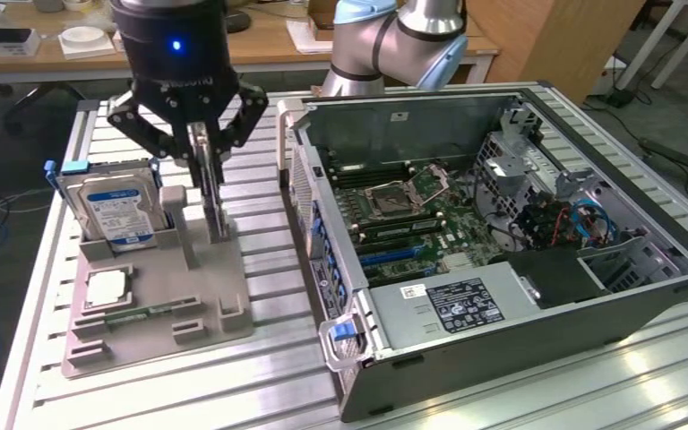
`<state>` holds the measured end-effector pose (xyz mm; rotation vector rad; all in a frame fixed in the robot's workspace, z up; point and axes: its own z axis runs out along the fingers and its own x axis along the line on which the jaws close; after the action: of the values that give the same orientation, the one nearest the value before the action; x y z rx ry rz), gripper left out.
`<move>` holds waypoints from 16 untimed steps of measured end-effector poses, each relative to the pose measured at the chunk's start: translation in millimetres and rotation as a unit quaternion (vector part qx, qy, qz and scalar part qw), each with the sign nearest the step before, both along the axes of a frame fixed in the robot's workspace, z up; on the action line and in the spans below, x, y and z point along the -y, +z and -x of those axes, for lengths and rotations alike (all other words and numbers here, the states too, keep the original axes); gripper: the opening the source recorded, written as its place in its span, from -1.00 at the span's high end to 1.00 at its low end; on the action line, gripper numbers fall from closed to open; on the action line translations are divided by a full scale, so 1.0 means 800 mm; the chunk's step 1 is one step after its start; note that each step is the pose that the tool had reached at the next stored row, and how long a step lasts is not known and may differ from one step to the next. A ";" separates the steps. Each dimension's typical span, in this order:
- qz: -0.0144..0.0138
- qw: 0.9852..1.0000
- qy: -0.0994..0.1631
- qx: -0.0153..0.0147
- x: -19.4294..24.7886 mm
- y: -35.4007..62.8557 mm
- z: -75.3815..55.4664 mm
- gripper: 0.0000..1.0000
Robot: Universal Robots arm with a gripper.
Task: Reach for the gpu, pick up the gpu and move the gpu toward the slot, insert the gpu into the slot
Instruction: 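Pick up the gpu and move the gpu toward the slot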
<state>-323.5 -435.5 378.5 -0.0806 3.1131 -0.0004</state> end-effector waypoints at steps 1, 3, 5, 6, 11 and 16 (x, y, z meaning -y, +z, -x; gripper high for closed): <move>0.000 1.000 0.000 0.000 0.0000 0.005 0.000 0.47; 0.000 1.000 0.000 0.000 0.0000 0.015 0.000 0.47; 0.000 1.000 0.000 0.000 0.0000 0.024 0.000 0.47; 0.000 1.000 0.000 0.000 0.0000 0.026 0.000 0.47; 0.000 1.000 0.000 0.000 0.0000 0.027 0.000 0.47; 0.000 1.000 0.000 0.000 0.0000 0.027 0.000 0.47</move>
<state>-323.4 -435.5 400.1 -0.0806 3.1131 -0.0011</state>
